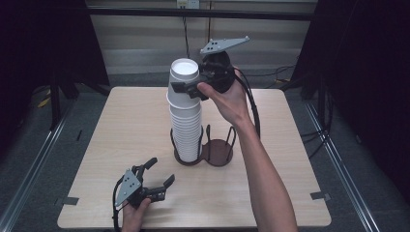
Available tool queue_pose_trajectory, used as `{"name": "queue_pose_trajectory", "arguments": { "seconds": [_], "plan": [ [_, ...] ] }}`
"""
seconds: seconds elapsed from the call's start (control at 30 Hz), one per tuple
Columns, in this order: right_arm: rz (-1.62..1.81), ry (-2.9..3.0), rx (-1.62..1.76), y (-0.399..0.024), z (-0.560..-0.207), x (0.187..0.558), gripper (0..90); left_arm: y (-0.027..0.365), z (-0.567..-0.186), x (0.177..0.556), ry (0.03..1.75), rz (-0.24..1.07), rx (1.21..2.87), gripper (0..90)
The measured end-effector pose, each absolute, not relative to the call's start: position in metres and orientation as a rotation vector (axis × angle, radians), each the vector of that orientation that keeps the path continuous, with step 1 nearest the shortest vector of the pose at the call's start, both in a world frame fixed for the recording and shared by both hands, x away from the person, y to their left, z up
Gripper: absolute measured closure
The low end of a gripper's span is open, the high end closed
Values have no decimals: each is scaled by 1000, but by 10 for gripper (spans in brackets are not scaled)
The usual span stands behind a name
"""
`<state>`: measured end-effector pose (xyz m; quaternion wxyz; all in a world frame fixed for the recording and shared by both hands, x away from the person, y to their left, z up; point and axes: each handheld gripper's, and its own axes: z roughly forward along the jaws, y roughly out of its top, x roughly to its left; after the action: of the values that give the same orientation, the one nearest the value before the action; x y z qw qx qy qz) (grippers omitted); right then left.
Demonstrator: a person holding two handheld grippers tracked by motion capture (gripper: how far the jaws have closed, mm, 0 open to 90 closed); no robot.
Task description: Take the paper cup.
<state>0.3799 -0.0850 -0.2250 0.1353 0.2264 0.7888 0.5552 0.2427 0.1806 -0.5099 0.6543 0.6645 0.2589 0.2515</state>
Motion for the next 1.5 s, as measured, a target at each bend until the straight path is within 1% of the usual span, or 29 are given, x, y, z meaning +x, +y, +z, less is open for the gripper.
{"name": "queue_pose_trajectory", "arguments": {
  "seconds": [1.5],
  "plan": [
    [1896, 2020, 608, -112, -204, 364, 208, 181, -510, 243, 586, 571, 1509, 158]
  ]
}}
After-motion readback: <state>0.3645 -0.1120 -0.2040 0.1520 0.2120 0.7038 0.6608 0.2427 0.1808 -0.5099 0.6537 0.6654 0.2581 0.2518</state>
